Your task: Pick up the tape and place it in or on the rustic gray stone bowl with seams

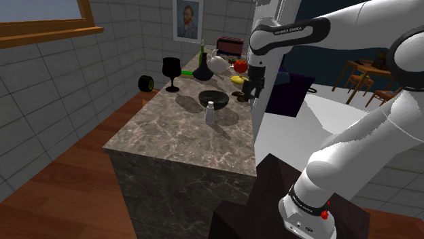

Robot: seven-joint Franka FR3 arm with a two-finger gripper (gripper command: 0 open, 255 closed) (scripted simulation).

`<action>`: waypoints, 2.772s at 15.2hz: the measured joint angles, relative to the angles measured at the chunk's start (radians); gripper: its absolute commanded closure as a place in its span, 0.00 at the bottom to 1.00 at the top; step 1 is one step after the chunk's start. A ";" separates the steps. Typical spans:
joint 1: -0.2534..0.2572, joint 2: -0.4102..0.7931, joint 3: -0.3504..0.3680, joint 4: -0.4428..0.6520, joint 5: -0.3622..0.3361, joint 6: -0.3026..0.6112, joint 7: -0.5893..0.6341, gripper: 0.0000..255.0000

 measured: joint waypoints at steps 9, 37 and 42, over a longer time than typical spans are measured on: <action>-0.044 0.319 -0.113 0.256 0.079 0.052 -0.189 0.00; -0.187 0.803 -0.143 0.683 0.274 0.059 -0.397 1.00; -0.186 0.803 -0.143 0.683 0.274 0.060 -0.396 1.00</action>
